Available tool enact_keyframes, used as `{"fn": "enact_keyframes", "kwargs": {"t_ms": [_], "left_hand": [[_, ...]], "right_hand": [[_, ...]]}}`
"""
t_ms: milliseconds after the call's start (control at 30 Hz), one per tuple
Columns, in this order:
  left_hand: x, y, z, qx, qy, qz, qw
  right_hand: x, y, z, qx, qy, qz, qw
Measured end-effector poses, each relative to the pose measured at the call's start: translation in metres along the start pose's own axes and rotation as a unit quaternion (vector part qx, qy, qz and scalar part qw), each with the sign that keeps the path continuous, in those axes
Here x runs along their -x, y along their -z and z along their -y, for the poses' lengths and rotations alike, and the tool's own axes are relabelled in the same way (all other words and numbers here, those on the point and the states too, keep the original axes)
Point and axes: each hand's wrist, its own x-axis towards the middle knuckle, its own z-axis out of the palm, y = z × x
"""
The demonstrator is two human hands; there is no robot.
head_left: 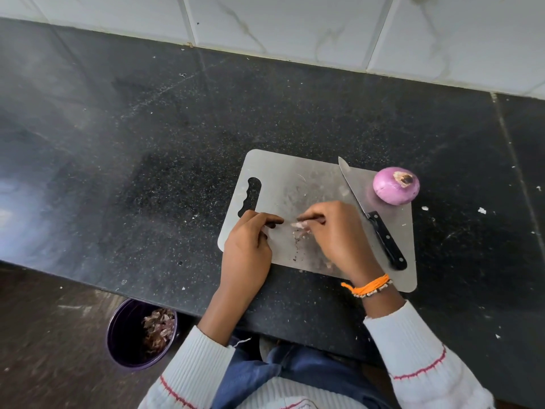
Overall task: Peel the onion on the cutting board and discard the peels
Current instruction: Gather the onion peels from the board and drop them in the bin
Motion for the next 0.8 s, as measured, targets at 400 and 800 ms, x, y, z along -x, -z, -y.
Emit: {"fn": "enact_keyframes", "kwargs": {"t_ms": [400, 800], "left_hand": [[0.002, -0.003, -0.002, 0.007, 0.023, 0.001, 1.0], [0.01, 0.002, -0.005, 0.019, 0.023, -0.016, 0.999]], "right_hand": [[0.01, -0.022, -0.004, 0.17, 0.121, -0.017, 0.978], [0.022, -0.033, -0.001, 0.213, 0.184, -0.026, 0.959]]}}
